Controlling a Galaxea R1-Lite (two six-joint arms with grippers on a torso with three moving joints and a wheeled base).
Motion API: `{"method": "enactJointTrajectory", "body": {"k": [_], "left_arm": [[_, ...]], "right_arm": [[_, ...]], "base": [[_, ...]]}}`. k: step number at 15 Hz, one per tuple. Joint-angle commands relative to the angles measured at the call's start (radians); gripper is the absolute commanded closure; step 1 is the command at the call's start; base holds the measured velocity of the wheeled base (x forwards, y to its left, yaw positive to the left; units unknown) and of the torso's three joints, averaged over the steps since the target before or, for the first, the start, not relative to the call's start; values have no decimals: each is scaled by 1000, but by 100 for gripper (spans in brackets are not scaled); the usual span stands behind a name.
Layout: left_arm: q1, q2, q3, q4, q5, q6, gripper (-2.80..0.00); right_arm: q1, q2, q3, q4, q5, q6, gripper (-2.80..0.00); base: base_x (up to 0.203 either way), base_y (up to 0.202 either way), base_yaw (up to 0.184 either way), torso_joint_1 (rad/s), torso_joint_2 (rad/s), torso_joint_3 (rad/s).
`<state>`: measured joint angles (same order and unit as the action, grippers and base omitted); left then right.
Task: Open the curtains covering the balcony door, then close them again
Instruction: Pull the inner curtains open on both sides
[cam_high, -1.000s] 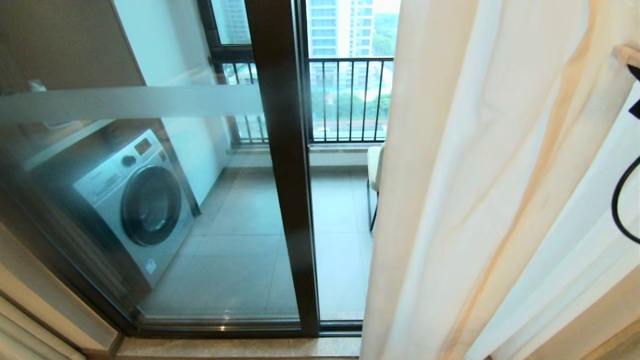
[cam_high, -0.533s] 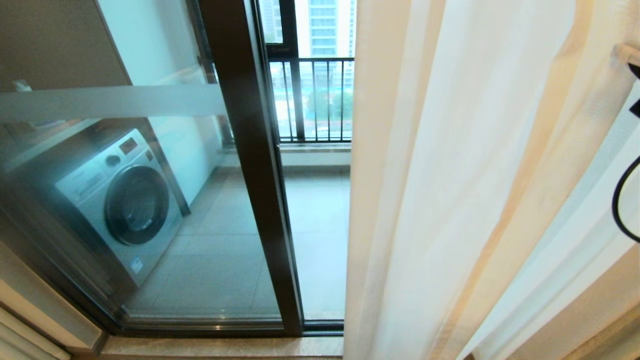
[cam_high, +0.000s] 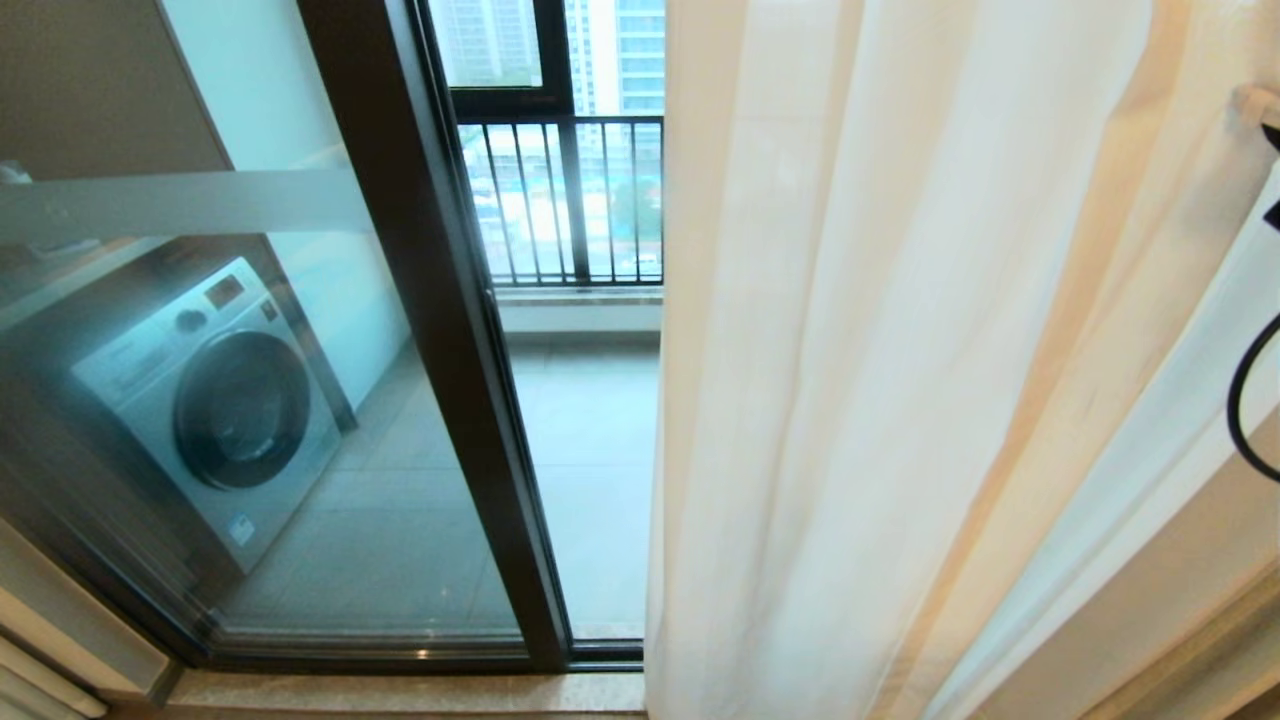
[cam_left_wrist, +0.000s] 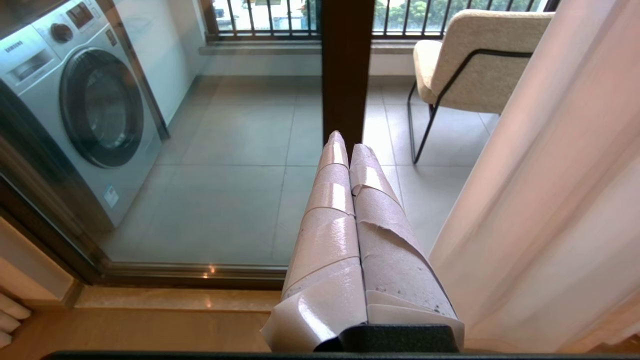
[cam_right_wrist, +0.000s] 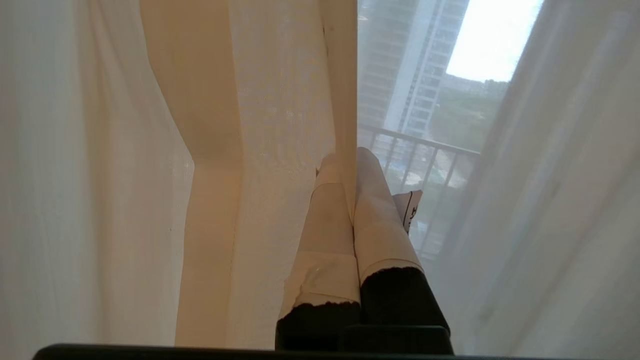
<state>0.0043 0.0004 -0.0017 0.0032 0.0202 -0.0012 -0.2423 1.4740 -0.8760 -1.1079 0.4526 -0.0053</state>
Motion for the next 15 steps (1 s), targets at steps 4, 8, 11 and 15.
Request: {"method": "enactJointTrajectory", "body": {"k": [4, 8, 11, 15], "left_arm": [[0, 0, 0, 0, 0, -2, 0], [0, 0, 0, 0, 1, -2, 0], [0, 0, 0, 0, 0, -2, 0], [0, 0, 0, 0, 0, -3, 0]], "right_arm": [[0, -3, 0, -6, 3, -1, 0], [0, -3, 0, -7, 3, -1, 0], [0, -3, -4, -7, 3, -1, 0], [0, -1, -12, -6, 3, -1, 0]], "base": [[0, -181, -2, 1, 2, 2], [0, -195, 1, -4, 3, 1], [0, -184, 0, 1, 2, -2], [0, -189, 1, 4, 2, 2]]}}
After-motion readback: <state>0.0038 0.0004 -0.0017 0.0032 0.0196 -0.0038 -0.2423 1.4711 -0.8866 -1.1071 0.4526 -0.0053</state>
